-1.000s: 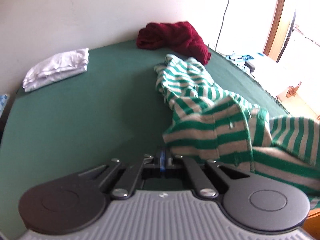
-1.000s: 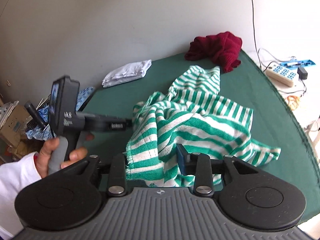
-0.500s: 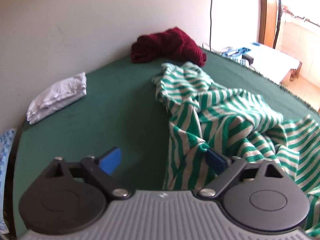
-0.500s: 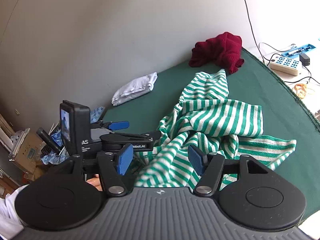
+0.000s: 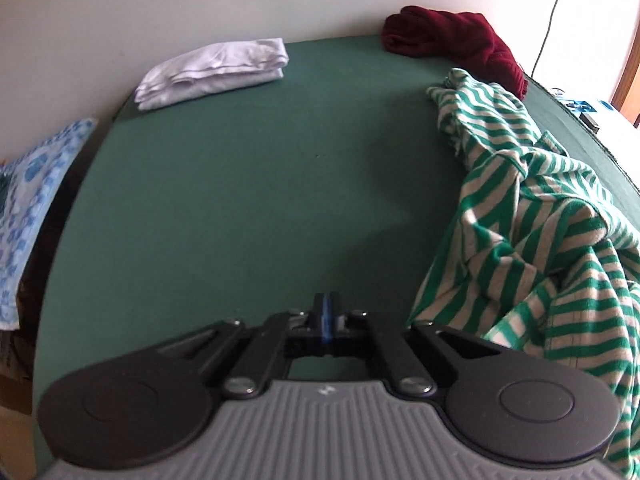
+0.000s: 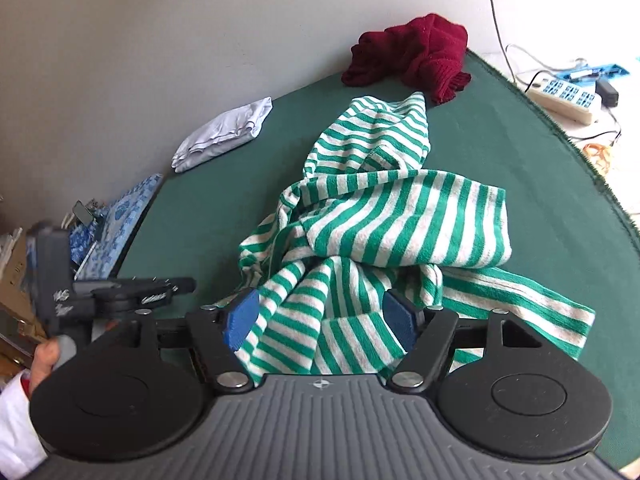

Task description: Fold clothes

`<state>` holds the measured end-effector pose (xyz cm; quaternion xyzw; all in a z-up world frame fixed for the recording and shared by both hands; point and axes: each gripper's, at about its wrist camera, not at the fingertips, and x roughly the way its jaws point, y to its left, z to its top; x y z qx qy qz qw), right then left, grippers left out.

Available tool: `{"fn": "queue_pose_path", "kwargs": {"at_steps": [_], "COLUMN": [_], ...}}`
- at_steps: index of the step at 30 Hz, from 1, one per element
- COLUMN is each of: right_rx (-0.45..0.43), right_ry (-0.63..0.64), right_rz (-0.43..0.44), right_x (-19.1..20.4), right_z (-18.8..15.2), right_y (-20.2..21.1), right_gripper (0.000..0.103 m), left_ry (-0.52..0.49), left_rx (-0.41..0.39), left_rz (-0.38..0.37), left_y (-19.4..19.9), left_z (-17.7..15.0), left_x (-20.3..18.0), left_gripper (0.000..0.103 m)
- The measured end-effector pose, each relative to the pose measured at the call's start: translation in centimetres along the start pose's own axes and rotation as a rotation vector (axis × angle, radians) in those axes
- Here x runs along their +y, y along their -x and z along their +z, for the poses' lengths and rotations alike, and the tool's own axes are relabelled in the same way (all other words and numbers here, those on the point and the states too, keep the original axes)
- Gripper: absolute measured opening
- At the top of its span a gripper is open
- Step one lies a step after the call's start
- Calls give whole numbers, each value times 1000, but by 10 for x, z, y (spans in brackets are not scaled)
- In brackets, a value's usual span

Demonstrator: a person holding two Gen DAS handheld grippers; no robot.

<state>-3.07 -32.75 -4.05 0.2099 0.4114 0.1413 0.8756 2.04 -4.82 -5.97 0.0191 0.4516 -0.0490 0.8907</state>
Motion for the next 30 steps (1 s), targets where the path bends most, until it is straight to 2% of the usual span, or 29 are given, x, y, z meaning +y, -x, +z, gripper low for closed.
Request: {"fn": "queue_pose_path", "kwargs": {"at_steps": [3,4,5,6,7,8,10,12,14,16,17,19,20,21,22,23,24,25,27,30], "right_rx": [31,20,9,17,33,28,18,-6,-61,-128,-117,-94,-66,-82,-128,-173,-197,-200,-135,-3], "right_ry": [-76,-110,-143,-168,-161,-137,-90,7,128,204,246,332,375,395,403,399,383,358,278,194], "right_rz": [43,49,43,24,17,46,104,255,417,557,613,725,749,703,648,606,562,517,407,238], "right_x": [-13,-18,-22,-25,-23,-12,9,54,107,151,166,196,204,207,202,191,176,160,112,45], "right_z": [19,26,34,42,52,62,83,100,114,126,129,135,134,131,127,122,118,113,96,59], "right_y": [-30,-43,-57,-71,-84,-88,-96,-87,-64,-36,-31,-20,-21,-19,-16,-13,-12,-13,-21,-26], "right_gripper": [71,71,68,60,24,12,11,11,9,9,12,17,26,33,46,62,71,80,80,80], "left_ry": [48,50,44,32,17,0,-35,-68,-84,-65,-50,-23,-10,3,16,29,42,55,81,91], "left_rx": [-28,-36,-43,-55,-69,-77,-77,-77,-84,-102,-113,-100,-88,-76,-64,-52,-40,-28,-3,-19], "left_rz": [-57,-62,-53,-39,-22,-10,-12,-16,-12,-32,-45,-54,-55,-56,-57,-58,-59,-60,-61,-28], "left_y": [24,29,32,34,35,36,36,36,37,40,43,39,35,32,29,26,22,19,12,16], "left_z": [-11,-14,-17,-21,-24,-27,-31,-34,-35,-32,-30,-29,-29,-28,-28,-28,-27,-27,-27,-28], "left_x": [7,2,-5,-14,-24,-33,-48,-61,-69,-71,-71,-69,-68,-67,-65,-64,-62,-61,-58,-45], "left_gripper": [3,14,35,46,65,77,81,83,92,95,97,97,88,78,52,20,15,15,15,15]}}
